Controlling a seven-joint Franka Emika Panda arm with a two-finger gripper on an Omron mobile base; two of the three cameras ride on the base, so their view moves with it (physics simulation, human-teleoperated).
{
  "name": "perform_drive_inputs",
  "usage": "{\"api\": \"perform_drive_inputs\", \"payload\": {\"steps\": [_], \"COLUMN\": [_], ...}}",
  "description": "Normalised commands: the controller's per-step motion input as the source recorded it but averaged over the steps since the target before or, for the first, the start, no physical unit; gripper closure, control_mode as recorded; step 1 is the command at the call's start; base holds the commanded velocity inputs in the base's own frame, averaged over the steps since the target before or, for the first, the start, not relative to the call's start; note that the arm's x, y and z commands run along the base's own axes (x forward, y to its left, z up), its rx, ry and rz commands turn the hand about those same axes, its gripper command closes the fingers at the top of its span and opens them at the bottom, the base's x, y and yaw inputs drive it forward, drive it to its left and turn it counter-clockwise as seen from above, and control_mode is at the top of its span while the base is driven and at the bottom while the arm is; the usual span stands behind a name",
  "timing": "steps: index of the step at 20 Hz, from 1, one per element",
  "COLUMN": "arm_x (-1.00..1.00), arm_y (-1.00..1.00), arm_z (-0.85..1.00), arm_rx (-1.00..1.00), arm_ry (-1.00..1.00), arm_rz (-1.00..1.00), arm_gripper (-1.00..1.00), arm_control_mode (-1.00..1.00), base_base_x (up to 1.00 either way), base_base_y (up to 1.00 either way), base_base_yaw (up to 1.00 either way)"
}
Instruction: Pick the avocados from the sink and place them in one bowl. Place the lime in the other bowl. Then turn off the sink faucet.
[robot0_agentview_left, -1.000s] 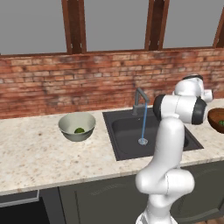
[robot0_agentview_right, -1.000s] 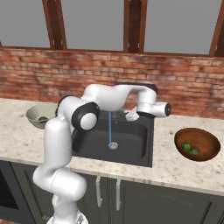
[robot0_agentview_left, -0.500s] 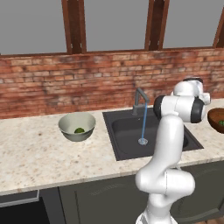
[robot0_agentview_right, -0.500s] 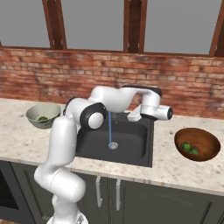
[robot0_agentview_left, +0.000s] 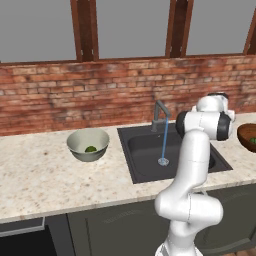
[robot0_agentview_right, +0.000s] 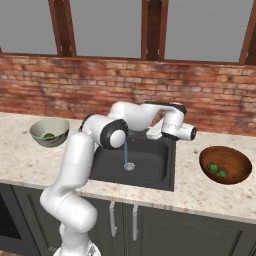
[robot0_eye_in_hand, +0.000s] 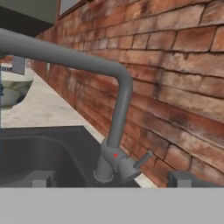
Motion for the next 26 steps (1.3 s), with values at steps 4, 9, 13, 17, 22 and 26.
{"api": "perform_drive_inputs", "payload": {"steps": [4, 9, 13, 17, 22, 26], "arm_x": [0.26, 0.26, 0.19, 0.16, 0.15, 0.15], "arm_y": [0.02, 0.00, 0.00, 0.00, 0.00, 0.00], "arm_z": [-0.01, 0.00, -0.10, -0.12, -0.09, -0.07], "arm_rx": [0.02, 0.04, 0.03, 0.03, 0.04, 0.04], "arm_ry": [0.00, 0.00, 0.00, 0.00, 0.00, 0.00], "arm_rz": [0.00, 0.00, 0.00, 0.00, 0.00, 0.00], "arm_gripper": [-1.00, -1.00, -1.00, -1.00, -1.00, -1.00], "arm_control_mode": [-1.00, -1.00, -1.00, -1.00, -1.00, -1.00], "base_base_x": [0.00, 0.00, 0.00, 0.00, 0.00, 0.00], "base_base_y": [0.00, 0.00, 0.00, 0.00, 0.00, 0.00], "base_base_yaw": [0.00, 0.00, 0.00, 0.00, 0.00, 0.00]}}
